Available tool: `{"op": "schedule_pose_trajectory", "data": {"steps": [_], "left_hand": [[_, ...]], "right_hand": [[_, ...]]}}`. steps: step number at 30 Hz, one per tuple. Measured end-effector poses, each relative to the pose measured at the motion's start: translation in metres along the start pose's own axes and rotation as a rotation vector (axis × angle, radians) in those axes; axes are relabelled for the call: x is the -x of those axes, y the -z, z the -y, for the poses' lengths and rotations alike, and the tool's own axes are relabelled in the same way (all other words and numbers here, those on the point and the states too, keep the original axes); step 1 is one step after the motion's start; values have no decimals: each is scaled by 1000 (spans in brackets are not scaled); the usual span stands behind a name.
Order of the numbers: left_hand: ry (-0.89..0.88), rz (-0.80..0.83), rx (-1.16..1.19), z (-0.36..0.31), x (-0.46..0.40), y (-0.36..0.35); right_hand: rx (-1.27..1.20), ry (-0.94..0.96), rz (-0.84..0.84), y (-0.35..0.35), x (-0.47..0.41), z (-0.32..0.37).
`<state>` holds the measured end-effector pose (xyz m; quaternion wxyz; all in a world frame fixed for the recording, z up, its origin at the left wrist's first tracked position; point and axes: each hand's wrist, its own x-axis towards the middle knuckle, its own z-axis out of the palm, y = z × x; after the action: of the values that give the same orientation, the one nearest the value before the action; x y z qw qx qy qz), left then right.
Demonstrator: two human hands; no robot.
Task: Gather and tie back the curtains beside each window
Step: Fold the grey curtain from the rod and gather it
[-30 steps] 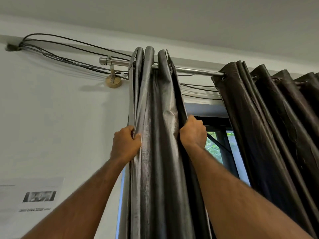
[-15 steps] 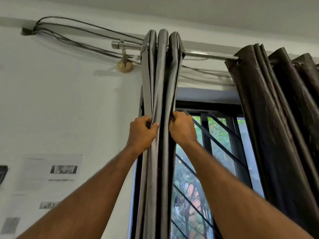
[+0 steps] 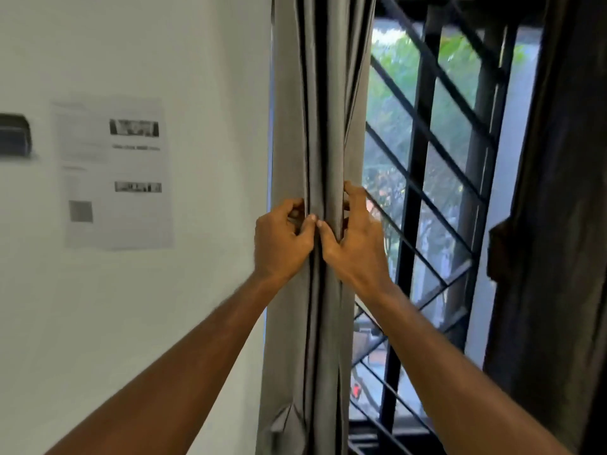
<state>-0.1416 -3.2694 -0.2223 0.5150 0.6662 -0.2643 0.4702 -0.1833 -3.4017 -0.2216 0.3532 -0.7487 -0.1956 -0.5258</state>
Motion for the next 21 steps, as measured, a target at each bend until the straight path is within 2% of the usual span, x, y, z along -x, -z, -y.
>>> {"op": "schedule_pose_trajectory", "data": {"steps": [4,6,8,10,16,18,21], "left_hand": [[50,51,-41,32,64,12],[91,42,-73,48,85,22],[137,5,-88,60,101,33],[178,-31,-83,68,118,45],[341,59,-52,88,193,72],[357,61,-22,89,208,78],[342,64,-12,86,215,86]], "right_hand": [[-19,46,-8,-11,57,-18],[165,109,-17,-15,76,-21],[459,138,-51,-18,96,-15],[556,123,-72,-26,119,-11],[486,-79,53,-63,199,-9],[428,-65,118,-75,220,-7],[337,-143,58,-83,241,-7]]}}
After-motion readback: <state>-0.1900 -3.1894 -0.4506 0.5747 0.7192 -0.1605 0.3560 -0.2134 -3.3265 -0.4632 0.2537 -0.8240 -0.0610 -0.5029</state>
